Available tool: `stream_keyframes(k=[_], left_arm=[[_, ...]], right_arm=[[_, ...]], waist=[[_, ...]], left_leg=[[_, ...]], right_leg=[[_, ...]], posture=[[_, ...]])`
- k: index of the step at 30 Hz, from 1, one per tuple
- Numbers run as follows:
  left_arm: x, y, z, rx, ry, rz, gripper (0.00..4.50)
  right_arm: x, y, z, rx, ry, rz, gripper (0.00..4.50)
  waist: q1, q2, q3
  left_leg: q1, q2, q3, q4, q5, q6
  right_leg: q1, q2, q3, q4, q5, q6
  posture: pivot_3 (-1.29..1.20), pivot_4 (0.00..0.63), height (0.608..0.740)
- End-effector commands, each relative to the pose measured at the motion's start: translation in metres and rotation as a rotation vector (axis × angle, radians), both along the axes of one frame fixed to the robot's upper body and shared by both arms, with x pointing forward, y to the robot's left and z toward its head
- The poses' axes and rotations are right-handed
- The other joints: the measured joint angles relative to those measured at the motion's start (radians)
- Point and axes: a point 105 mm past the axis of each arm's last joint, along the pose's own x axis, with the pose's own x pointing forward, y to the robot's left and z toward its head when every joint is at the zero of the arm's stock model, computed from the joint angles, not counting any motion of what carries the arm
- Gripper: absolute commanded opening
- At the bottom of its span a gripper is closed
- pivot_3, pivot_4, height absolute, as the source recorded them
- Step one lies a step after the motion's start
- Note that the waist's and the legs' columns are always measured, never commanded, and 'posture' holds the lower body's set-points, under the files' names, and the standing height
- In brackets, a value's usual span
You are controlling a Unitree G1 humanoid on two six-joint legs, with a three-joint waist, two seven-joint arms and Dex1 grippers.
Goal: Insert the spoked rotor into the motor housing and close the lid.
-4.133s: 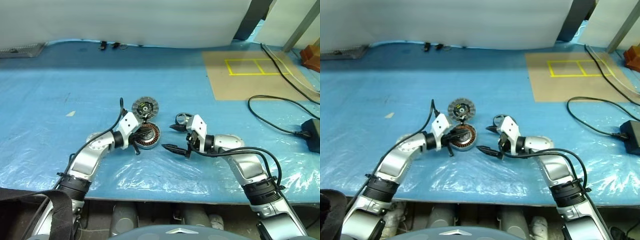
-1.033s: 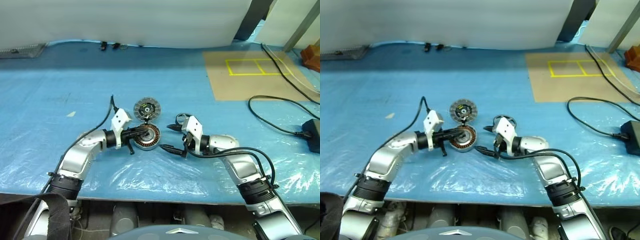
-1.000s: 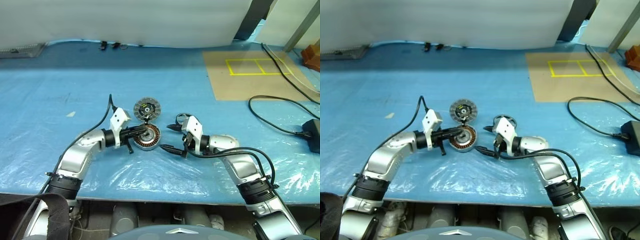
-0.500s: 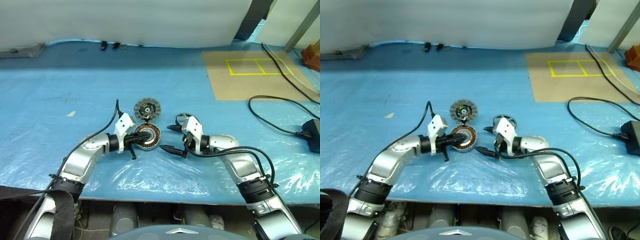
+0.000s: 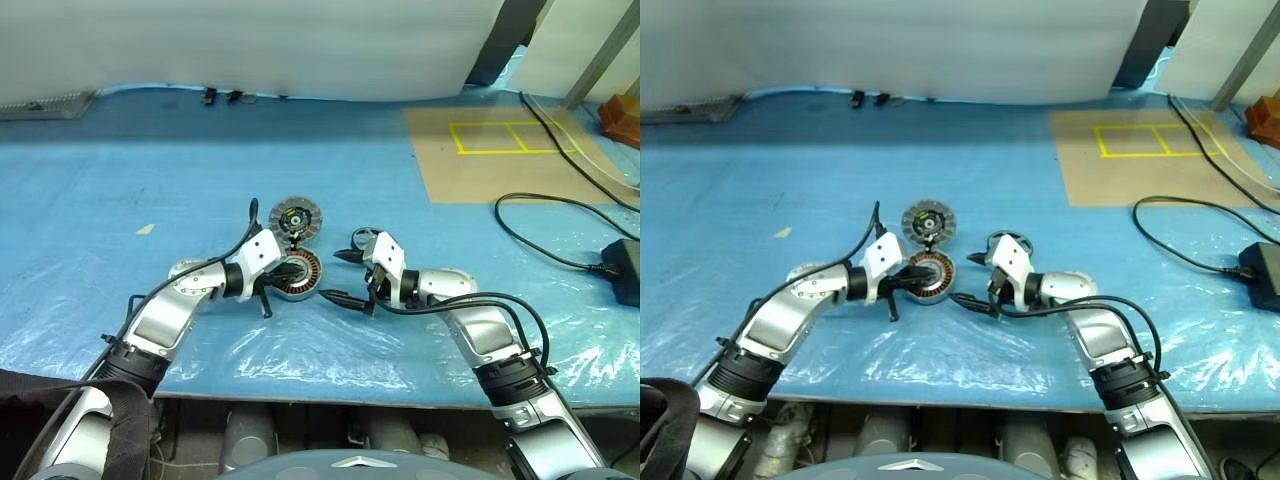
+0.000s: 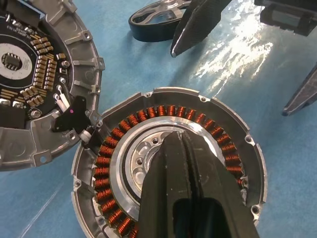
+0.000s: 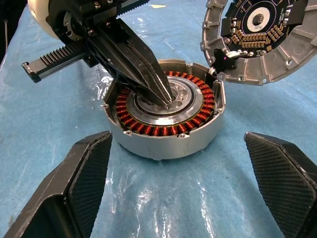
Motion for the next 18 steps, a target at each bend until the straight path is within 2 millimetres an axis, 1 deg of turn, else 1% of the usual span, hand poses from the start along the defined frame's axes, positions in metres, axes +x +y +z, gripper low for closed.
stream_keyframes(k=[1,3,5,7,9,11,13,15,18], left_arm=[[-0.009,0.02,-0.045,0.129,0.133,0.065,0.04],[-0.012,0.019,-0.048,0.11,0.16,0.062,0.04],[-0.014,0.013,-0.043,0.023,0.199,0.075,0.04],[-0.013,0.003,-0.02,-0.177,0.232,0.092,0.04],[-0.01,0.001,-0.001,-0.306,0.232,0.104,0.04],[-0.005,0.002,0.014,-0.39,0.216,0.125,0.04],[-0.001,0.006,0.021,-0.42,0.206,0.143,0.04],[0.002,0.01,0.022,-0.41,0.197,0.155,0.04],[0.007,0.013,0.027,-0.417,0.165,0.177,0.04]], right_arm=[[-0.001,0.005,0.011,0.016,-0.043,0.025,4.5],[-0.001,0.005,0.011,0.016,-0.043,0.027,4.5],[-0.001,0.005,0.012,0.015,-0.044,0.028,4.5],[-0.001,0.006,0.012,0.015,-0.042,0.028,4.5],[-0.001,0.006,0.012,0.014,-0.04,0.028,4.5],[-0.001,0.006,0.012,0.014,-0.039,0.029,4.5],[-0.001,0.007,0.012,0.014,-0.039,0.029,4.5],[0.0,0.008,0.012,0.014,-0.04,0.031,4.5],[0.0,0.008,0.011,0.012,-0.039,0.031,4.5]], waist=[[0.0,0.0,0.0],[0.0,0.0,0.0],[-0.001,0.001,-0.001],[-0.002,0.002,-0.002],[-0.001,0.002,-0.002],[0.0,0.002,-0.002],[0.001,0.002,-0.002],[0.0,0.002,-0.002],[-0.001,0.002,-0.001]], left_leg=[[0.001,0.0,0.0,0.0,0.0,0.0],[0.001,0.0,0.0,0.0,0.0,0.0],[0.001,0.0,-0.001,0.0,0.0,0.0],[0.001,0.0,0.0,-0.001,0.0,0.0],[-0.002,-0.001,0.0,-0.001,0.0,0.0],[-0.01,0.0,0.0,-0.001,0.0,0.0],[-0.015,-0.001,0.0,-0.001,0.002,0.001],[-0.019,-0.001,0.0,0.0,0.003,0.002],[-0.023,0.0,0.0,-0.001,0.003,0.003]], right_leg=[[0.001,0.0,0.0,0.0,0.0,0.0],[0.001,0.0,0.0,0.0,0.0,0.0],[0.001,0.0,0.0,0.0,0.0,0.0],[0.001,0.0,0.0,-0.001,0.0,0.0],[-0.002,0.0,0.0,-0.002,0.0,0.0],[-0.008,0.0,0.0,-0.002,0.0,0.0],[-0.016,0.0,0.0,-0.001,0.004,-0.007],[-0.02,0.0,0.0,0.0,0.004,-0.008],[-0.021,0.001,-0.001,0.0,0.004,-0.008]], posture=[[0.0,0.15,0.74],[0.0,0.15,0.74],[0.0,0.15,0.74],[0.0,0.15,0.74],[0.0,0.15,0.74],[0.0,0.15,0.74],[0.0,0.15,0.74],[0.0,0.15,0.74],[0.0,0.15,0.74]])
